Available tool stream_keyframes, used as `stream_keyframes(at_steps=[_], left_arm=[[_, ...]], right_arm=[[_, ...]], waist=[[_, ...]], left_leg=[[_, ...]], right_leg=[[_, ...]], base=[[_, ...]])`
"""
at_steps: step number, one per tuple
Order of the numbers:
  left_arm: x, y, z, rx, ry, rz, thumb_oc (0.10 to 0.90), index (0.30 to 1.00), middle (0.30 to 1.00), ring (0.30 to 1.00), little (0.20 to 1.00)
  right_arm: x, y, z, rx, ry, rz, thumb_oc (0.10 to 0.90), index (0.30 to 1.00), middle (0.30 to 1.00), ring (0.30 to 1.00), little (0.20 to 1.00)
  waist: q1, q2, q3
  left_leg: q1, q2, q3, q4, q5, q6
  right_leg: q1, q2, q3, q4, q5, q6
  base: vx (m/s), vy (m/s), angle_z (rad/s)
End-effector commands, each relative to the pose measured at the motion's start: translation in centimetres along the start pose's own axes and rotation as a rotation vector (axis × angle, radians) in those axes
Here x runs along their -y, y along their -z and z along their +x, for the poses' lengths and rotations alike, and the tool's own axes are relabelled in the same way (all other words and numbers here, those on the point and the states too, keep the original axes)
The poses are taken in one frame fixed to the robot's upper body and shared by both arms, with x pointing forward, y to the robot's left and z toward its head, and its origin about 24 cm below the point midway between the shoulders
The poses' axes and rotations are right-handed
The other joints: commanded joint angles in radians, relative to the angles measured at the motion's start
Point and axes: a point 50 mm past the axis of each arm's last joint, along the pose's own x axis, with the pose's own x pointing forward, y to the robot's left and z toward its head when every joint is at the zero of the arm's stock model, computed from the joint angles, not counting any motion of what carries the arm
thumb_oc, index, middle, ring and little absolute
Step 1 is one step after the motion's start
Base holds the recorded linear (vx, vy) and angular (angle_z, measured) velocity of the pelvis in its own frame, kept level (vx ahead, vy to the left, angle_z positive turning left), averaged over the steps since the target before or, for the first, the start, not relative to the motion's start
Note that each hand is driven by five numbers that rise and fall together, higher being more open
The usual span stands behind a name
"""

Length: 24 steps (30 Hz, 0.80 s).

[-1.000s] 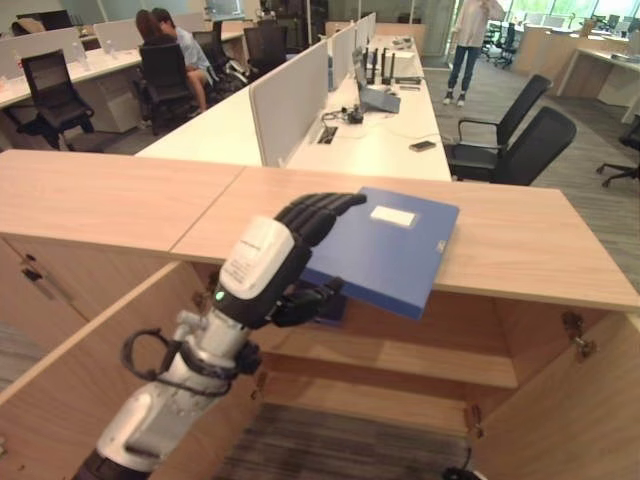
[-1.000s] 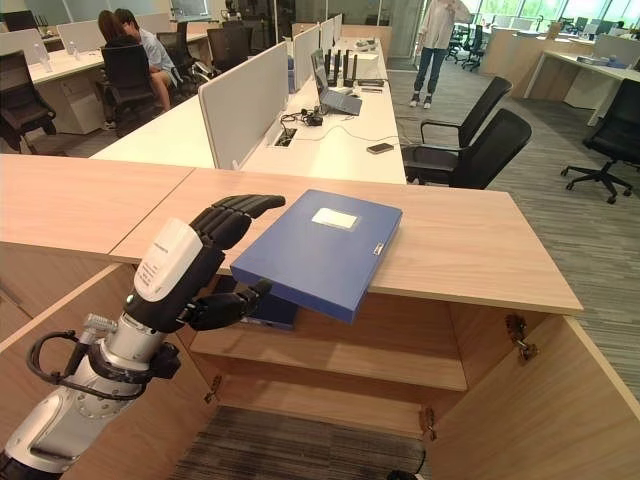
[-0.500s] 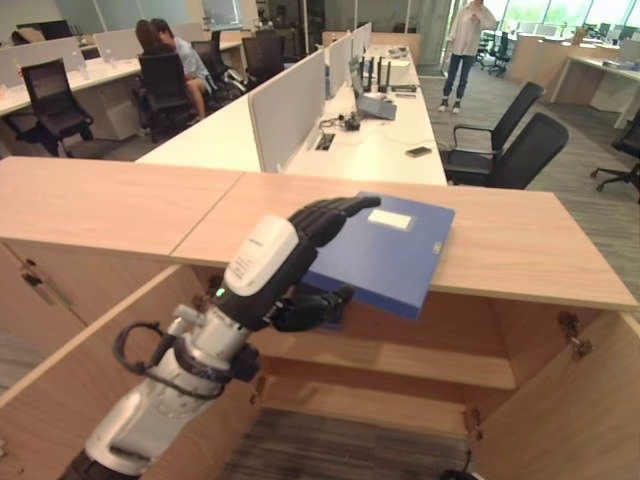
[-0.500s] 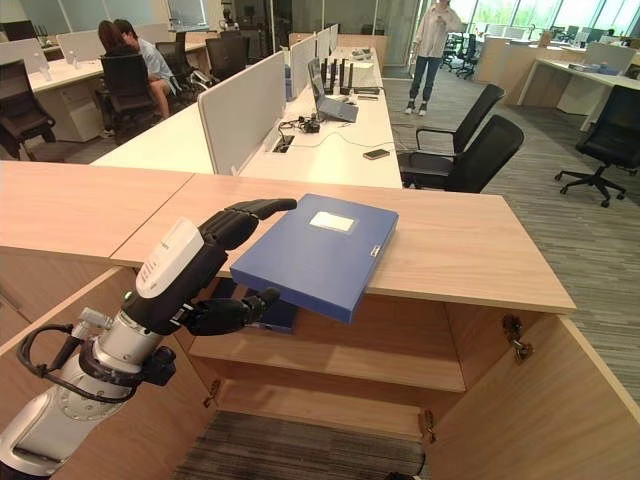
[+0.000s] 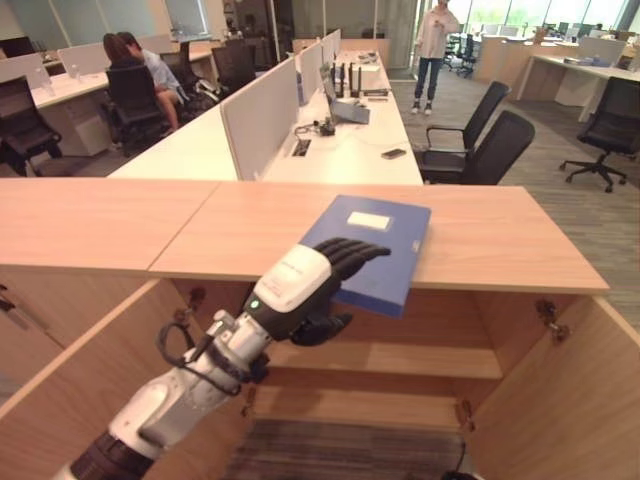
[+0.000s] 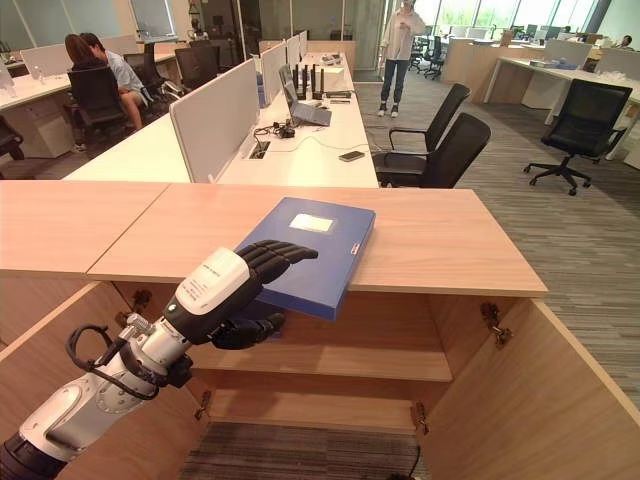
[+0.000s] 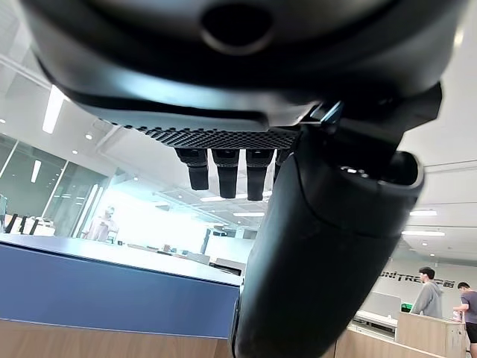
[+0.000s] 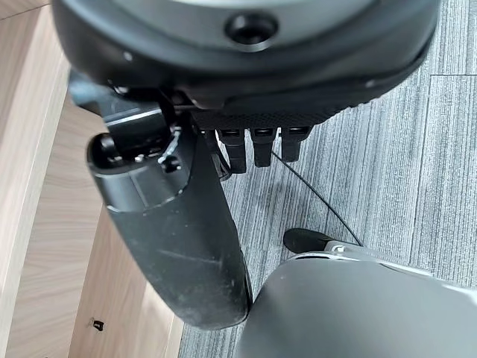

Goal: Put the empty folder in the office cabinet

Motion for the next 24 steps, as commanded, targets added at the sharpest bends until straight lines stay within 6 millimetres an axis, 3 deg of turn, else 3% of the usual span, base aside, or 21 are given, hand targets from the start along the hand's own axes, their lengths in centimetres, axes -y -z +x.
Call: stream_keyframes(at_steps=[1, 10, 24], left_arm=[[-4.0, -0.9, 1.5, 0.097, -0.165, 0.077, 0.800, 0.900, 0.900, 0.900, 0.900], [-3.3, 1.4, 1.2, -0.016, -0.204, 0.161, 0.800, 0.900, 0.900, 0.900, 0.900], [-1.3, 3.6, 3.5, -0.036, -0.155, 0.424, 0.800, 0.900, 0.900, 0.900, 0.900]], right_arm=[[1.0, -1.0, 0.2, 0.022, 0.039, -0.039, 0.800, 0.900, 0.900, 0.900, 0.900], [1.1, -0.5, 0.1, 0.011, 0.046, -0.039, 0.800, 0.900, 0.900, 0.900, 0.900], [1.4, -1.2, 0.2, 0.028, 0.069, -0.067, 0.800, 0.900, 0.900, 0.900, 0.900]], waist=[[0.004, -0.039, -0.027], [-0.003, -0.043, -0.026], [-0.023, -0.042, -0.031]], left_leg=[[0.005, 0.014, 0.053, 0.001, -0.103, -0.032], [0.007, 0.015, 0.060, 0.001, -0.104, -0.033], [0.009, 0.017, 0.070, 0.001, -0.109, -0.030]], right_leg=[[0.051, -0.018, -0.001, 0.007, -0.111, 0.076], [0.053, -0.018, 0.005, 0.007, -0.111, 0.076], [0.049, -0.016, 0.018, 0.007, -0.111, 0.076]], base=[[0.00, -0.002, -0.10], [0.00, 0.000, -0.01], [0.00, 0.000, -0.01]])
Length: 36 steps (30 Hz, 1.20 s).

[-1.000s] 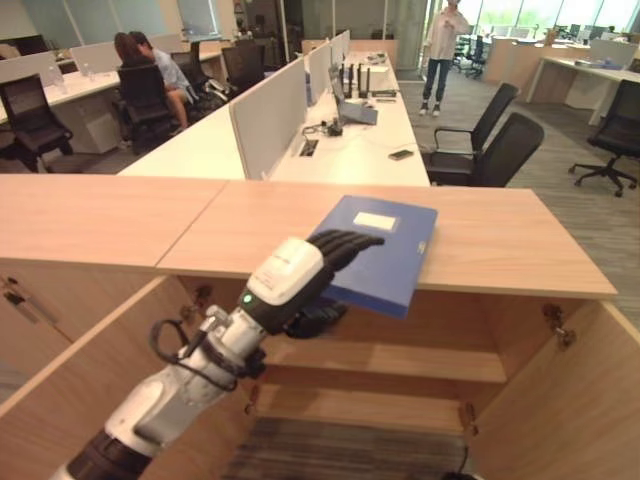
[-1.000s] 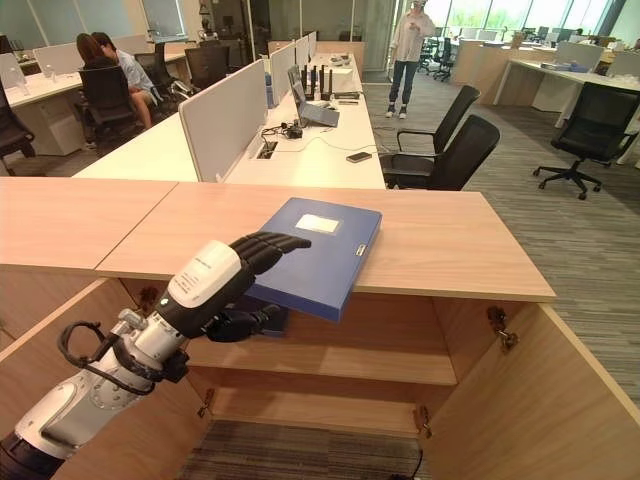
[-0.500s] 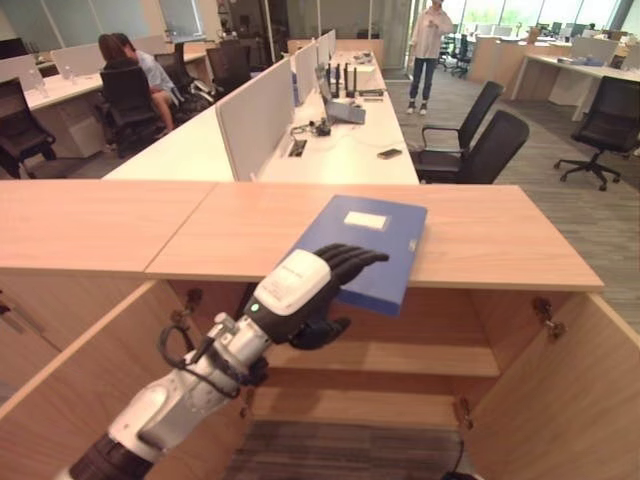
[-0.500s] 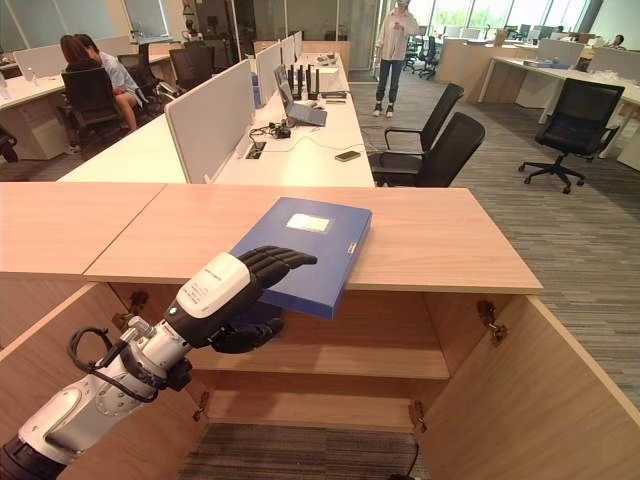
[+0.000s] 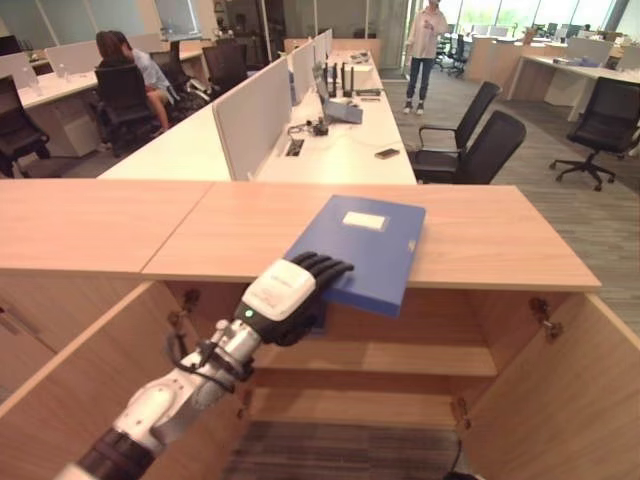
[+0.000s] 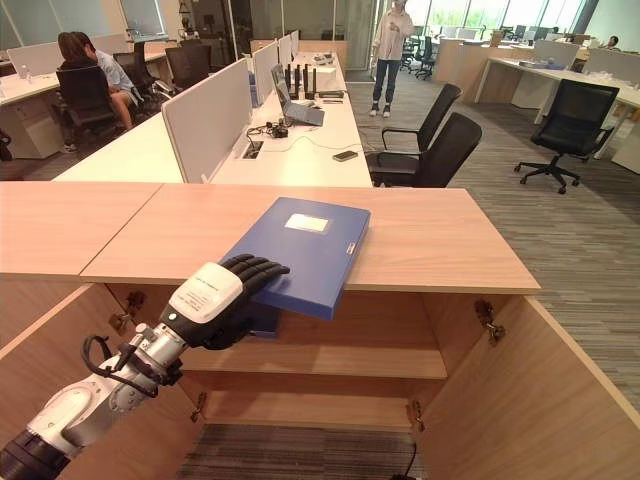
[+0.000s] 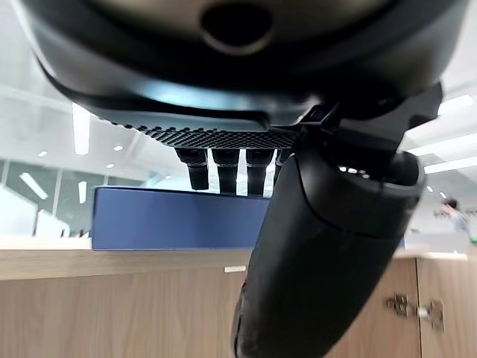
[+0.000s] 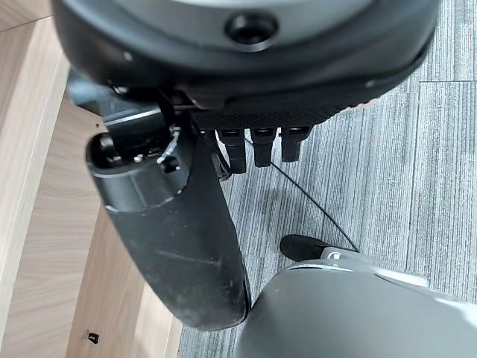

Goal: Put the empty folder in the office cabinet

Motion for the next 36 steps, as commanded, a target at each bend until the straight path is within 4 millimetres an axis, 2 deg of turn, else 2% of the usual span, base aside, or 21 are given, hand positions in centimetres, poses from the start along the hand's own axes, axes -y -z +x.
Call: stream_keyframes(at_steps=[1, 15, 16, 17, 24, 30, 36], left_arm=[[-5.0, 0.5, 3.7, 0.032, -0.300, 0.110, 0.800, 0.900, 0.900, 0.900, 0.900], [-3.4, -0.7, 7.2, 0.064, -0.285, 0.148, 0.800, 0.900, 0.900, 0.900, 0.900], [-3.2, -0.7, 7.3, 0.060, -0.279, 0.151, 0.469, 0.404, 0.404, 0.404, 0.404], [-3.0, -0.6, 7.4, 0.052, -0.273, 0.152, 0.400, 0.300, 0.300, 0.300, 0.300], [-1.2, -0.5, 7.4, 0.033, -0.194, 0.159, 0.400, 0.300, 0.300, 0.300, 0.300], [0.8, 0.6, 5.9, -0.050, -0.138, 0.136, 0.400, 0.300, 0.300, 0.300, 0.300], [1.4, 1.2, 4.7, -0.117, -0.149, 0.097, 0.400, 0.300, 0.300, 0.300, 0.300]], right_arm=[[1.4, -1.2, 0.2, 0.036, 0.055, -0.064, 0.800, 0.900, 0.900, 0.900, 0.900], [0.7, -2.7, 0.4, 0.073, 0.047, -0.085, 0.800, 0.900, 0.900, 0.900, 0.900], [0.7, -2.8, 0.4, 0.076, 0.048, -0.084, 0.800, 0.900, 0.900, 0.900, 0.900], [0.6, -2.9, 0.4, 0.078, 0.049, -0.085, 0.800, 0.900, 0.900, 0.900, 0.900], [0.7, -3.1, 0.4, 0.081, 0.053, -0.079, 0.800, 0.900, 0.900, 0.900, 0.900], [0.5, -2.9, 0.4, 0.080, 0.051, -0.076, 0.800, 0.900, 0.900, 0.900, 0.900], [0.2, -3.1, 0.4, 0.094, 0.046, -0.064, 0.800, 0.900, 0.900, 0.900, 0.900]], waist=[[-0.017, -0.032, -0.026], [-0.035, -0.031, -0.030], [-0.035, -0.030, -0.031], [-0.035, -0.031, -0.030], [-0.037, -0.029, -0.029], [-0.035, -0.029, -0.033], [-0.029, -0.033, -0.028]], left_leg=[[0.008, 0.016, 0.053, 0.001, -0.108, -0.034], [0.006, 0.014, 0.059, 0.001, -0.100, -0.030], [0.010, 0.015, 0.058, 0.001, -0.110, -0.029], [0.007, 0.014, 0.060, 0.001, -0.101, -0.029], [0.010, 0.015, 0.064, 0.001, -0.102, -0.029], [0.016, 0.016, 0.064, 0.001, -0.113, -0.029], [0.011, 0.015, 0.064, 0.001, -0.101, -0.029]], right_leg=[[0.055, -0.016, 0.006, 0.007, -0.114, 0.075], [0.046, -0.018, 0.013, 0.007, -0.103, 0.073], [0.050, -0.018, 0.013, 0.007, -0.111, 0.074], [0.047, -0.018, 0.013, 0.007, -0.103, 0.073], [0.049, -0.018, 0.014, 0.007, -0.104, 0.073], [0.054, -0.017, 0.016, 0.007, -0.113, 0.074], [0.050, -0.020, 0.011, 0.007, -0.106, 0.073]], base=[[0.00, 0.003, -0.03], [0.00, 0.002, -0.04], [-0.04, -0.002, -0.06], [0.03, 0.001, -0.04], [-0.01, -0.001, 0.00], [0.01, 0.001, -0.01], [-0.01, -0.001, 0.00]])
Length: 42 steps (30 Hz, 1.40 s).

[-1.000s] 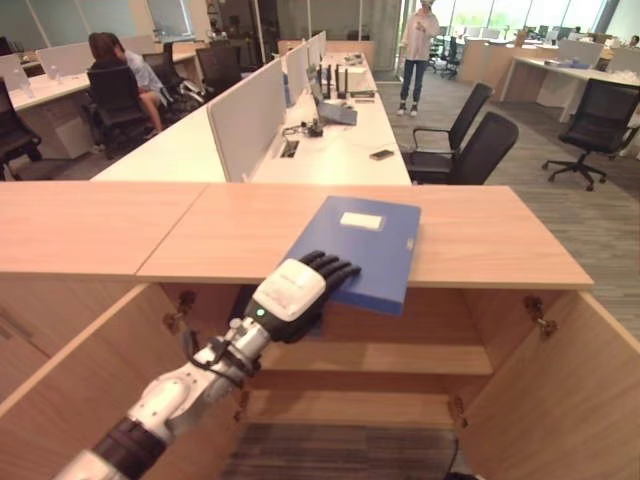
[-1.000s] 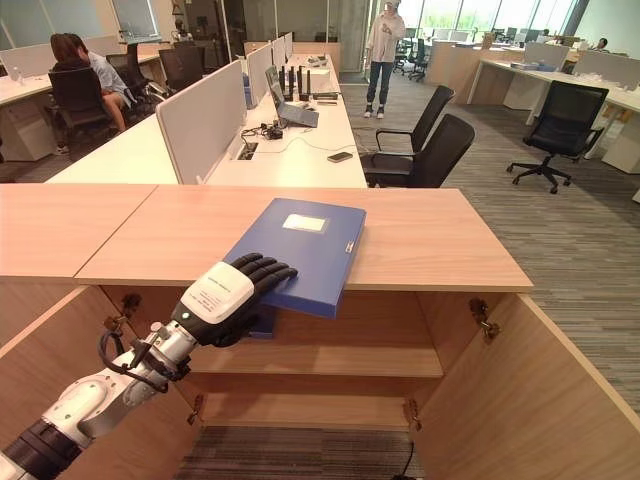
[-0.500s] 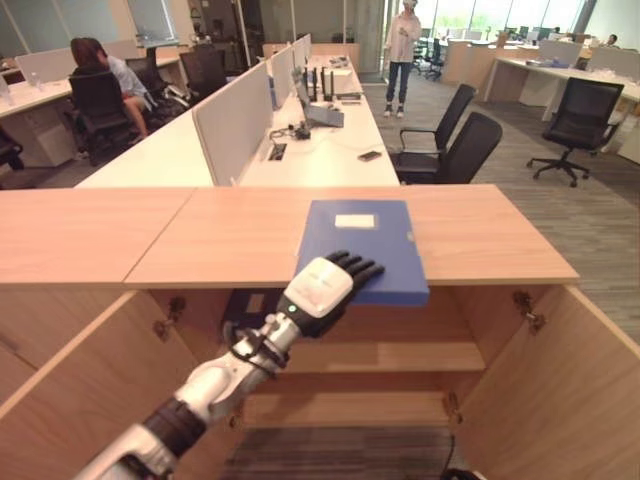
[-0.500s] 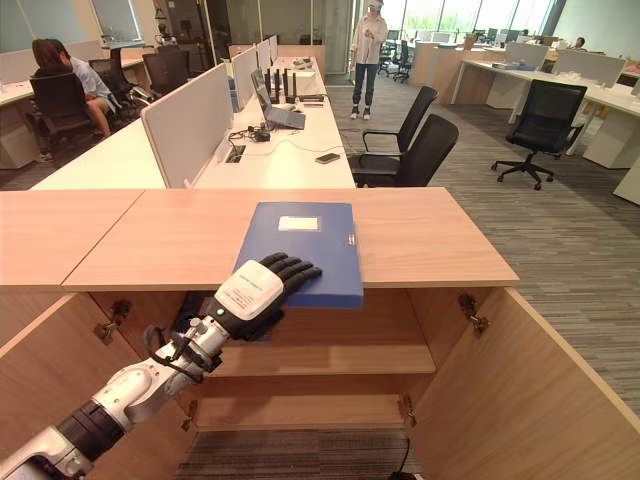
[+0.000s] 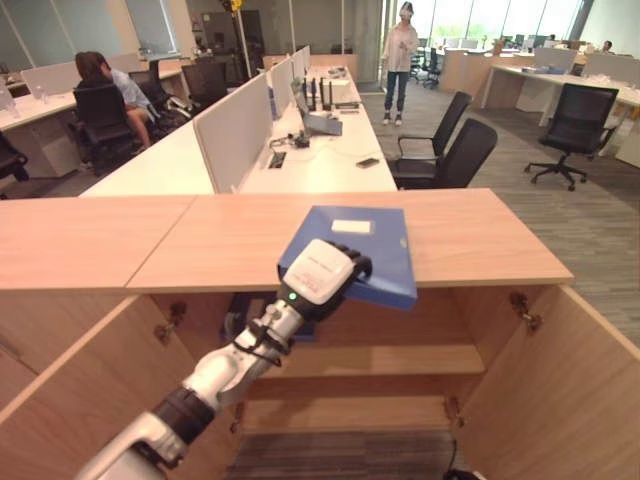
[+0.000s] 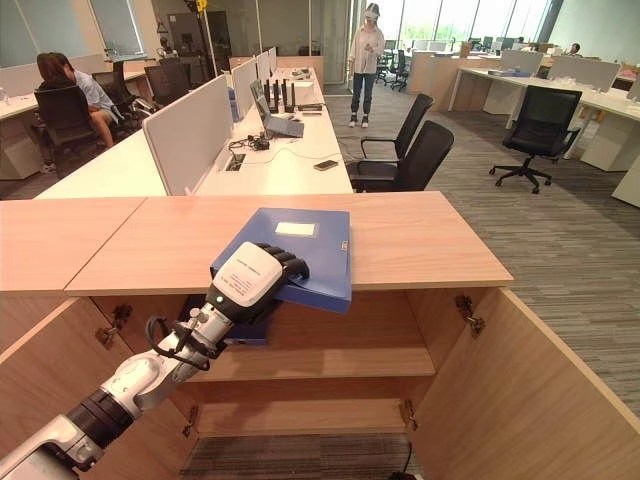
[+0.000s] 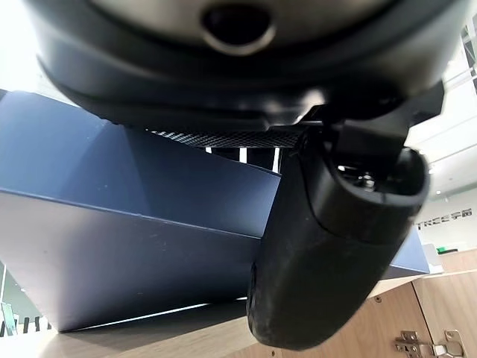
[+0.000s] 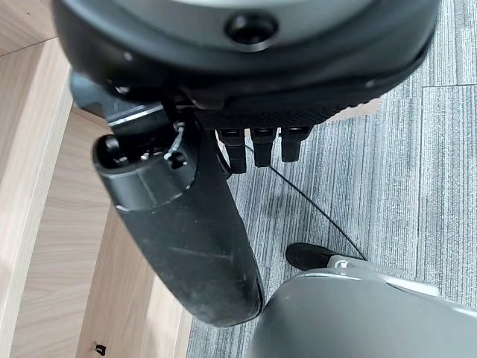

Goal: Put the empty folder in the office cabinet

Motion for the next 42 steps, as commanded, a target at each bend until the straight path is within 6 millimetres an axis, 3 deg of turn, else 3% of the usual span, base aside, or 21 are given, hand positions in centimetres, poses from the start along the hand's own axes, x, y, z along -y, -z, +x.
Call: stream_keyframes(at_steps=[1, 6, 11, 12, 13, 15, 16, 17, 18, 19, 22, 23, 24, 26, 27, 29, 35, 37, 42], left_arm=[[0.4, 2.7, -0.7, -0.141, 0.040, 0.017, 0.400, 0.300, 0.300, 0.300, 0.300], [-0.3, 2.5, -0.6, -0.150, -0.002, -0.009, 0.400, 0.300, 0.300, 0.300, 0.300], [-2.5, 2.2, 0.1, -0.119, -0.094, -0.058, 0.400, 0.300, 0.300, 0.300, 0.300], [-3.4, 1.5, 0.5, -0.086, -0.106, -0.126, 0.400, 0.300, 0.300, 0.300, 0.300], [-5.1, -0.1, 0.1, -0.045, -0.142, -0.347, 0.400, 0.300, 0.300, 0.300, 0.300], [-5.3, 0.0, -0.1, -0.050, -0.138, -0.350, 0.400, 0.300, 0.300, 0.300, 0.300], [-6.9, -1.2, -1.0, -0.024, -0.190, -0.587, 0.400, 0.300, 0.300, 0.300, 0.300], [-7.4, -1.3, -1.8, -0.040, -0.206, -0.683, 0.400, 0.300, 0.300, 0.300, 0.300], [-8.5, -1.5, -2.8, -0.050, -0.296, -0.949, 0.400, 0.300, 0.300, 0.300, 0.300], [-8.6, -1.4, -2.8, -0.052, -0.295, -0.951, 0.400, 0.300, 0.300, 0.300, 0.300], [-10.6, 0.0, -3.9, -0.057, -0.448, -1.230, 0.400, 0.300, 0.300, 0.300, 0.300], [-10.6, 0.0, -3.9, -0.057, -0.448, -1.230, 0.400, 0.300, 0.300, 0.300, 0.300], [-11.5, 1.0, -4.8, -0.072, -0.548, -1.346, 0.400, 0.300, 0.300, 0.300, 0.300], [-11.8, 1.3, -5.2, -0.075, -0.586, -1.381, 0.400, 0.300, 0.300, 0.300, 0.300], [-12.8, 1.9, -5.9, -0.029, -0.674, -1.492, 0.400, 0.300, 0.300, 0.300, 0.300], [-13.5, 2.2, -6.1, 0.044, -0.708, -1.588, 0.400, 0.300, 0.300, 0.300, 0.300], [-13.9, 2.7, -6.2, 0.178, -0.759, -1.789, 0.400, 0.300, 0.300, 0.300, 0.300], [-13.4, 3.1, -6.4, 0.196, -0.804, -1.887, 0.400, 0.300, 0.300, 0.300, 0.300], [-11.6, 3.0, -6.7, 0.146, -0.796, -2.039, 0.400, 0.300, 0.300, 0.300, 0.300]], right_arm=[[0.5, -2.8, 0.3, 0.088, 0.028, -0.017, 0.800, 0.900, 0.900, 0.900, 0.900], [0.3, -3.0, 0.4, 0.092, 0.025, -0.014, 0.800, 0.900, 0.900, 0.900, 0.900], [0.1, -3.4, 0.4, 0.103, 0.020, 0.000, 0.800, 0.900, 0.900, 0.900, 0.900], [0.2, -3.6, 0.4, 0.108, 0.021, 0.015, 0.800, 0.900, 0.900, 0.900, 0.900], [0.4, -3.7, 0.4, 0.112, 0.025, 0.034, 0.800, 0.900, 0.900, 0.900, 0.900], [0.3, -3.7, 0.4, 0.112, 0.024, 0.030, 0.800, 0.900, 0.900, 0.900, 0.900], [0.4, -3.8, 0.4, 0.121, 0.018, 0.062, 0.800, 0.900, 0.900, 0.900, 0.900], [0.3, -3.7, 0.3, 0.121, 0.010, 0.069, 0.800, 0.900, 0.900, 0.900, 0.900], [0.3, -4.1, 0.3, 0.135, -0.003, 0.092, 0.800, 0.900, 0.900, 0.900, 0.900], [0.3, -4.0, 0.3, 0.134, -0.003, 0.090, 0.800, 0.900, 0.900, 0.900, 0.900], [0.6, -5.4, 0.3, 0.188, -0.024, 0.176, 0.800, 0.900, 0.900, 0.900, 0.900], [0.6, -5.4, 0.3, 0.188, -0.024, 0.176, 0.800, 0.900, 0.900, 0.900, 0.900], [0.8, -6.4, 0.2, 0.231, -0.044, 0.249, 0.800, 0.900, 0.900, 0.900, 0.900], [1.0, -7.0, 0.1, 0.256, -0.050, 0.276, 0.800, 0.900, 0.900, 0.900, 0.900], [1.1, -8.5, -0.2, 0.328, -0.093, 0.369, 0.800, 0.900, 0.900, 0.900, 0.900], [0.9, -9.5, -0.5, 0.379, -0.127, 0.431, 0.800, 0.900, 0.900, 0.900, 0.900], [0.0, -11.2, -1.3, 0.462, -0.222, 0.564, 0.800, 0.900, 0.900, 0.900, 0.900], [-1.0, -13.0, -2.6, 0.559, -0.325, 0.575, 0.800, 0.900, 0.900, 0.900, 0.900], [-0.5, -14.9, -4.5, 0.684, -0.406, 0.549, 0.800, 0.900, 0.900, 0.900, 0.900]], waist=[[-0.001, -0.043, 0.004], [0.001, -0.043, 0.002], [0.007, -0.044, 0.003], [0.008, -0.043, 0.005], [0.013, -0.043, 0.009], [0.010, -0.042, 0.007], [0.017, -0.041, 0.014], [0.016, -0.038, 0.012], [0.021, -0.036, 0.017], [0.020, -0.035, 0.015], [0.026, -0.030, 0.023], [0.026, -0.030, 0.023], [0.033, -0.027, 0.027], [0.036, -0.026, 0.029], [0.046, -0.026, 0.032], [0.048, -0.025, 0.034], [0.046, -0.023, 0.037], [0.041, -0.026, 0.038], [0.038, -0.032, 0.042]], left_leg=[[0.011, 0.007, 0.040, 0.001, -0.094, -0.035], [0.014, 0.007, 0.036, 0.001, -0.103, -0.034], [0.009, 0.005, 0.034, 0.001, -0.092, -0.034], [0.008, 0.004, 0.032, 0.001, -0.092, -0.033], [0.006, 0.003, 0.029, 0.001, -0.089, -0.032], [0.007, 0.004, 0.030, 0.001, -0.089, -0.032], [0.004, 0.004, 0.028, 0.001, -0.087, -0.032], [0.009, 0.004, 0.026, 0.001, -0.097, -0.032], [0.004, 0.002, 0.028, 0.001, -0.086, -0.032], [0.009, 0.003, 0.027, 0.001, -0.095, -0.033], [0.009, 0.003, 0.026, 0.001, -0.092, -0.034], [0.009, 0.003, 0.026, 0.001, -0.092, -0.034], [0.009, 0.002, 0.023, 0.001, -0.090, -0.035], [0.008, 0.002, 0.022, 0.001, -0.088, -0.036], [0.007, 0.002, 0.018, 0.001, -0.085, -0.038], [0.007, 0.002, 0.019, 0.001, -0.084, -0.041], [0.009, 0.003, 0.021, 0.001, -0.083, -0.044], [0.010, 0.005, 0.023, 0.001, -0.082, -0.046], [0.007, 0.004, 0.025, 0.001, -0.079, -0.046]], right_leg=[[0.060, -0.029, -0.011, 0.007, -0.115, 0.079], [0.065, -0.029, -0.010, 0.007, -0.123, 0.079], [0.062, -0.031, -0.014, 0.007, -0.115, 0.078], [0.062, -0.032, -0.015, 0.007, -0.115, 0.077], [0.060, -0.033, -0.016, 0.007, -0.112, 0.076], [0.060, -0.032, -0.016, 0.007, -0.111, 0.076], [0.058, -0.034, -0.018, 0.007, -0.109, 0.076], [0.062, -0.033, -0.017, 0.007, -0.116, 0.077], [0.057, -0.036, -0.020, 0.007, -0.107, 0.077], [0.062, -0.035, -0.019, 0.007, -0.114, 0.078], [0.065, -0.036, -0.025, 0.007, -0.113, 0.079], [0.065, -0.036, -0.025, 0.007, -0.113, 0.079], [0.067, -0.038, -0.030, 0.007, -0.113, 0.079], [0.067, -0.038, -0.031, 0.007, -0.113, 0.079], [0.070, -0.038, -0.036, 0.007, -0.115, 0.078], [0.072, -0.039, -0.039, 0.007, -0.116, 0.077], [0.073, -0.037, -0.039, 0.007, -0.117, 0.076], [0.073, -0.036, -0.036, 0.007, -0.117, 0.075], [0.070, -0.035, -0.034, 0.007, -0.115, 0.075]], base=[[0.00, 0.000, 0.00], [0.01, 0.002, 0.00], [0.00, 0.000, 0.00], [0.00, 0.000, 0.00], [0.00, 0.000, 0.00], [0.00, 0.000, 0.00], [0.03, 0.009, 0.04], [-0.01, 0.014, 0.04], [0.03, 0.011, 0.10], [-0.04, 0.008, 0.07], [0.01, 0.008, 0.14], [-0.01, 0.010, 0.14], [0.00, 0.000, 0.00], [0.00, 0.000, 0.00], [-0.01, 0.000, 0.04], [0.00, -0.001, 0.06], [0.00, 0.000, 0.03], [0.00, -0.007, -0.03], [0.00, -0.004, -0.01]])
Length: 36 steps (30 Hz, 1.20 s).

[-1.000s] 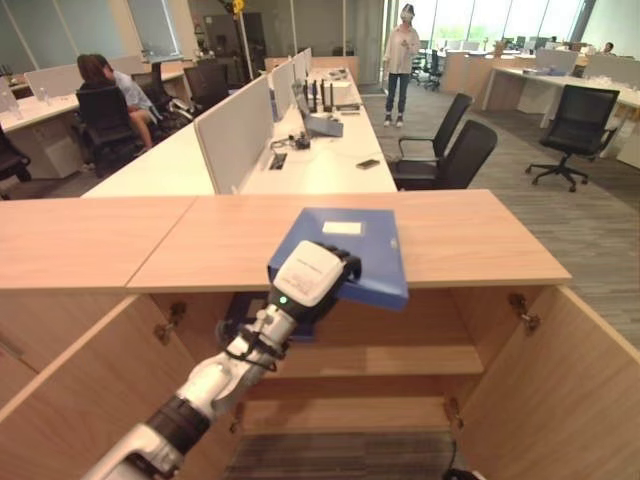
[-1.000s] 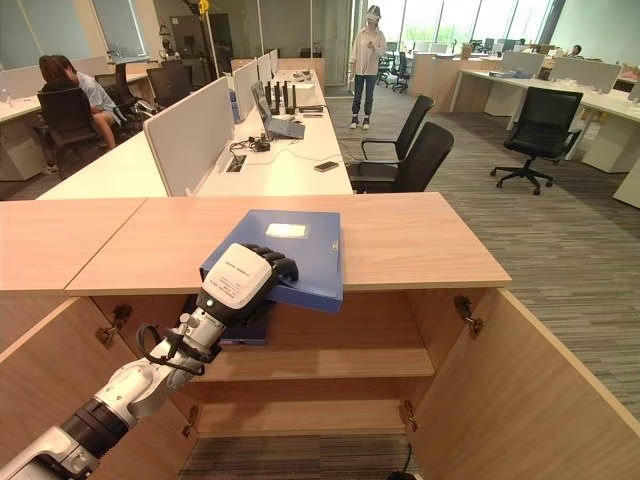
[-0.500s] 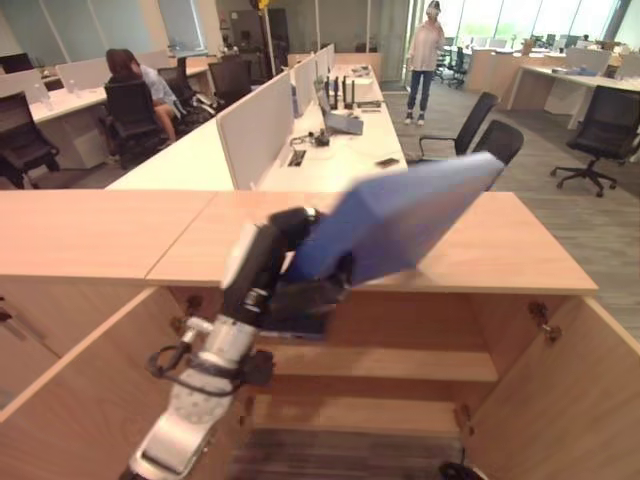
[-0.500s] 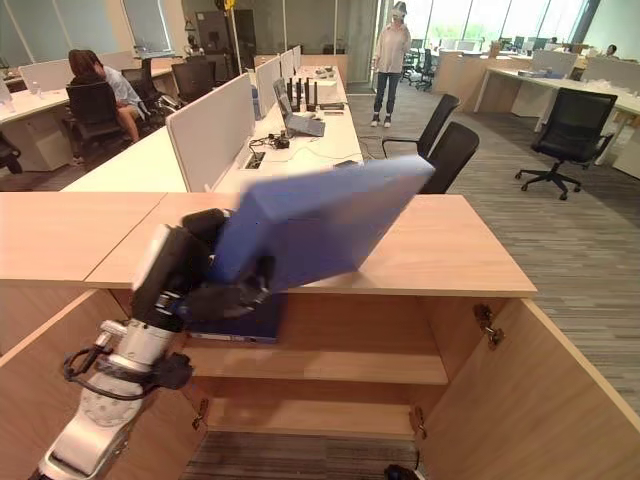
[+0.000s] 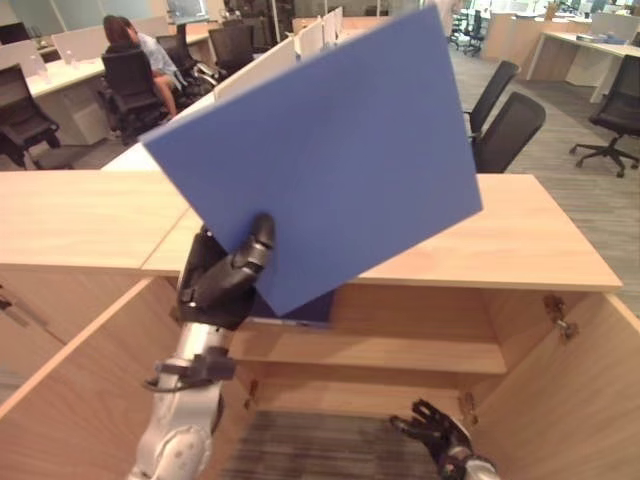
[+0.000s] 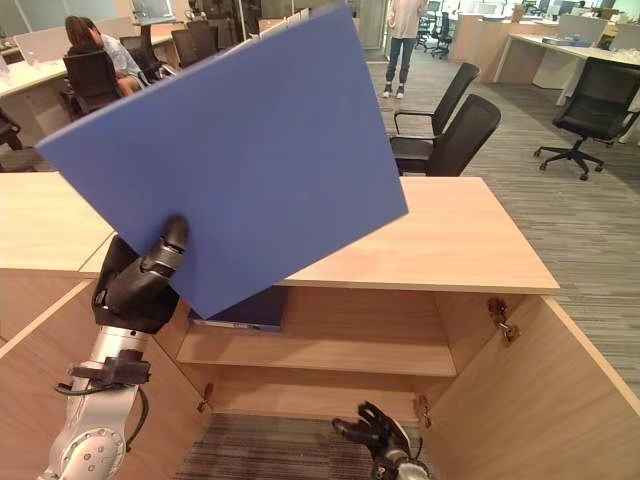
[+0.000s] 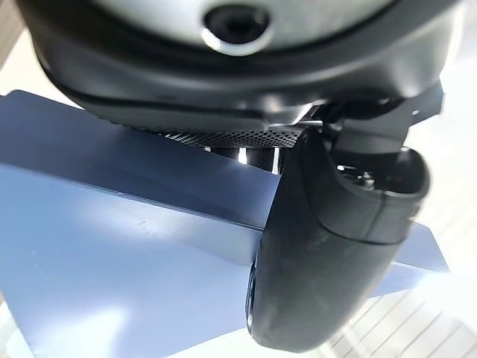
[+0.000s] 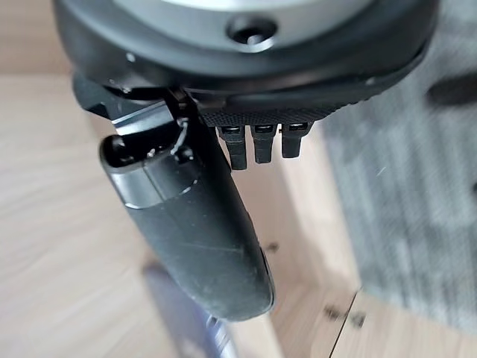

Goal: Put the empty folder in the office cabinet

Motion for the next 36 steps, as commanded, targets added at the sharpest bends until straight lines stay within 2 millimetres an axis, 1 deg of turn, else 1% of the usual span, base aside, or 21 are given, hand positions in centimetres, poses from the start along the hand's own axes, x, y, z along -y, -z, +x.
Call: stream_keyframes(at_steps=[1, 2, 3, 5, 7, 8, 11, 16, 21, 24, 25, 26, 27, 28, 29, 30, 31, 32, 33, 34, 36], left_arm=[[1.8, -3.2, 1.8, 0.206, 0.158, -0.059, 0.400, 0.300, 0.300, 0.300, 0.300], [1.4, -2.1, 1.4, 0.127, 0.145, -0.088, 0.400, 0.300, 0.300, 0.300, 0.300], [1.4, -2.1, 1.4, 0.127, 0.145, -0.088, 0.400, 0.300, 0.300, 0.300, 0.300], [1.0, -1.1, 1.0, 0.019, 0.153, -0.071, 0.400, 0.300, 0.300, 0.300, 0.300], [0.4, -0.4, 0.3, -0.109, 0.165, -0.017, 0.400, 0.300, 0.300, 0.300, 0.300], [-0.3, 0.2, -0.4, -0.229, 0.171, 0.023, 0.400, 0.300, 0.300, 0.300, 0.300], [-2.2, 0.8, -1.9, -0.449, 0.178, 0.144, 0.400, 0.300, 0.300, 0.300, 0.300], [-5.5, 1.0, -3.9, -0.746, 0.197, 0.310, 0.400, 0.300, 0.300, 0.300, 0.300], [-7.3, -0.2, -4.7, -0.934, 0.249, 0.522, 0.400, 0.300, 0.300, 0.300, 0.300], [-7.8, -1.1, -5.0, -1.038, 0.307, 0.661, 0.400, 0.300, 0.300, 0.300, 0.300], [-7.8, -1.1, -5.0, -1.038, 0.307, 0.661, 0.400, 0.300, 0.300, 0.300, 0.300], [-7.8, -1.7, -5.2, -1.089, 0.349, 0.737, 0.400, 0.300, 0.300, 0.300, 0.300], [-7.8, -1.7, -5.2, -1.089, 0.348, 0.738, 0.400, 0.300, 0.300, 0.300, 0.300], [-8.1, -2.3, -5.3, -1.130, 0.374, 0.824, 0.400, 0.300, 0.300, 0.300, 0.300], [-8.1, -2.4, -5.3, -1.134, 0.381, 0.846, 0.400, 0.300, 0.300, 0.300, 0.300], [-8.4, -2.6, -5.3, -1.136, 0.386, 0.893, 0.400, 0.300, 0.300, 0.300, 0.300], [-8.6, -2.8, -5.2, -1.134, 0.388, 0.936, 0.400, 0.300, 0.300, 0.300, 0.300], [-8.9, -3.0, -4.8, -1.110, 0.394, 1.044, 0.400, 0.300, 0.300, 0.300, 0.300], [-9.0, -3.2, -4.5, -1.101, 0.400, 1.119, 0.400, 0.300, 0.300, 0.300, 0.300], [-9.1, -3.5, -4.1, -1.075, 0.406, 1.192, 0.400, 0.300, 0.300, 0.300, 0.300], [-9.3, -4.1, -3.5, -1.036, 0.400, 1.323, 0.400, 0.300, 0.300, 0.300, 0.300]], right_arm=[[-1.9, -5.6, 0.8, 0.209, -0.136, -0.007, 0.800, 0.900, 0.900, 0.900, 0.900], [-1.9, -6.5, 0.4, 0.235, -0.162, -0.040, 0.800, 0.900, 0.900, 0.900, 0.900], [-1.9, -6.5, 0.4, 0.235, -0.161, -0.040, 0.800, 0.900, 0.900, 0.900, 0.900], [-1.3, -7.4, 0.1, 0.259, -0.158, -0.086, 0.800, 0.900, 0.900, 0.900, 0.900], [-0.7, -8.0, -0.1, 0.271, -0.146, -0.130, 0.800, 0.900, 0.900, 0.900, 0.900], [-0.4, -8.4, -0.2, 0.279, -0.140, -0.154, 0.800, 0.900, 0.900, 0.900, 0.900], [0.3, -8.9, -0.3, 0.286, -0.125, -0.176, 0.800, 0.900, 0.900, 0.900, 0.900], [0.9, -9.3, -0.2, 0.277, -0.137, -0.213, 0.800, 0.900, 0.900, 0.900, 0.900], [1.0, -9.8, -0.1, 0.262, -0.163, -0.272, 0.800, 0.900, 0.900, 0.900, 0.900], [1.0, -9.7, 0.2, 0.241, -0.166, -0.304, 0.800, 0.900, 0.900, 0.900, 0.900], [1.0, -9.7, 0.2, 0.241, -0.167, -0.304, 0.800, 0.900, 0.900, 0.900, 0.900], [1.1, -9.7, 0.5, 0.220, -0.158, -0.352, 0.800, 0.900, 0.900, 0.900, 0.900], [1.0, -9.7, 0.5, 0.220, -0.159, -0.352, 0.800, 0.900, 0.900, 0.900, 0.900], [1.1, -10.3, 0.7, 0.216, -0.145, -0.461, 0.800, 0.900, 0.900, 0.900, 0.900], [1.1, -10.7, 0.7, 0.221, -0.143, -0.499, 0.800, 0.900, 0.900, 0.900, 0.900], [1.1, -11.4, 0.6, 0.235, -0.139, -0.591, 0.800, 0.900, 0.900, 0.900, 0.900], [1.1, -12.3, 0.3, 0.256, -0.132, -0.674, 0.800, 0.900, 0.900, 0.900, 0.900], [1.2, -13.8, -0.1, 0.296, -0.111, -0.810, 0.800, 0.900, 0.900, 0.900, 0.900], [1.3, -14.5, -0.4, 0.311, -0.093, -0.898, 0.800, 0.900, 0.900, 0.900, 0.900], [1.4, -15.3, -0.7, 0.334, -0.073, -0.971, 0.800, 0.900, 0.900, 0.900, 0.900], [1.8, -16.0, -0.7, 0.333, -0.035, -1.048, 0.800, 0.900, 0.900, 0.900, 0.900]], waist=[[-0.013, -0.039, -0.033], [-0.015, -0.039, -0.033], [-0.015, -0.039, -0.033], [-0.018, -0.038, -0.033], [-0.020, -0.035, -0.032], [-0.022, -0.033, -0.034], [-0.024, -0.028, -0.036], [-0.029, -0.020, -0.040], [-0.030, -0.013, -0.045], [-0.023, -0.009, -0.047], [-0.023, -0.009, -0.047], [-0.016, -0.007, -0.049], [-0.016, -0.008, -0.049], [-0.008, -0.008, -0.050], [-0.007, -0.009, -0.050], [-0.005, -0.010, -0.050], [-0.004, -0.010, -0.051], [-0.006, -0.009, -0.051], [-0.005, -0.009, -0.051], [-0.003, -0.009, -0.051], [-0.001, -0.009, -0.051]], left_leg=[[0.008, -0.001, 0.050, 0.000, -0.083, -0.041], [0.006, -0.001, 0.050, 0.000, -0.082, -0.040], [0.006, -0.001, 0.050, 0.000, -0.082, -0.040], [0.005, -0.001, 0.050, 0.000, -0.080, -0.039], [0.003, 0.000, 0.049, 0.000, -0.078, -0.038], [0.003, 0.001, 0.051, 0.000, -0.076, -0.038], [0.002, 0.002, 0.053, 0.000, -0.074, -0.038], [0.001, 0.002, 0.055, 0.000, -0.071, -0.040], [-0.003, 0.001, 0.058, 0.000, -0.068, -0.041], [-0.005, 0.001, 0.060, 0.000, -0.067, -0.041], [-0.005, 0.001, 0.061, 0.000, -0.067, -0.041], [-0.005, 0.002, 0.063, 0.000, -0.067, -0.041], [-0.005, 0.002, 0.063, 0.000, -0.067, -0.041], [-0.006, 0.003, 0.065, 0.000, -0.067, -0.042], [-0.006, 0.003, 0.066, 0.000, -0.067, -0.041], [-0.006, 0.004, 0.066, 0.000, -0.067, -0.041], [-0.006, 0.005, 0.066, 0.000, -0.067, -0.041], [-0.005, 0.004, 0.063, 0.000, -0.069, -0.039], [-0.006, 0.004, 0.062, 0.000, -0.069, -0.038], [-0.006, 0.003, 0.060, 0.000, -0.070, -0.037], [-0.004, 0.002, 0.057, 0.000, -0.071, -0.036]], right_leg=[[0.057, -0.037, 0.000, 0.001, -0.092, 0.071], [0.055, -0.037, 0.000, 0.001, -0.090, 0.071], [0.055, -0.037, 0.000, 0.001, -0.090, 0.071], [0.053, -0.039, 0.001, 0.001, -0.088, 0.072], [0.050, -0.039, 0.001, 0.001, -0.086, 0.074], [0.050, -0.039, 0.001, 0.001, -0.084, 0.075], [0.049, -0.039, 0.002, 0.001, -0.081, 0.077], [0.046, -0.040, 0.001, 0.001, -0.077, 0.082], [0.040, -0.041, -0.001, 0.001, -0.075, 0.086], [0.038, -0.041, 0.000, 0.001, -0.074, 0.088], [0.038, -0.041, 0.000, 0.001, -0.074, 0.088], [0.038, -0.041, -0.001, 0.001, -0.074, 0.089], [0.037, -0.041, 0.000, 0.001, -0.074, 0.089], [0.037, -0.041, -0.001, 0.001, -0.073, 0.091], [0.037, -0.041, 0.000, 0.001, -0.073, 0.091], [0.036, -0.042, 0.001, 0.001, -0.074, 0.091], [0.037, -0.042, 0.000, 0.001, -0.075, 0.091], [0.037, -0.043, -0.001, 0.001, -0.077, 0.092], [0.038, -0.043, -0.001, 0.001, -0.079, 0.092], [0.040, -0.044, -0.003, 0.001, -0.081, 0.092], [0.042, -0.044, -0.006, 0.001, -0.082, 0.090]], base=[[0.00, -0.003, 0.04], [0.00, -0.002, 0.04], [0.00, 0.000, 0.00], [0.00, 0.000, 0.00], [0.00, 0.000, 0.00], [0.00, 0.000, 0.00], [0.00, 0.000, 0.00], [0.00, 0.000, 0.00], [0.00, 0.004, -0.01], [0.00, 0.000, 0.00], [0.00, 0.000, 0.00], [0.00, 0.000, 0.00], [-0.02, 0.002, -0.04], [0.00, 0.000, 0.00], [-0.02, 0.002, -0.05], [0.00, 0.000, 0.00], [0.00, 0.008, -0.03], [0.00, 0.000, 0.00], [0.00, 0.000, 0.00], [0.00, 0.000, 0.00], [0.00, 0.000, 0.00]])
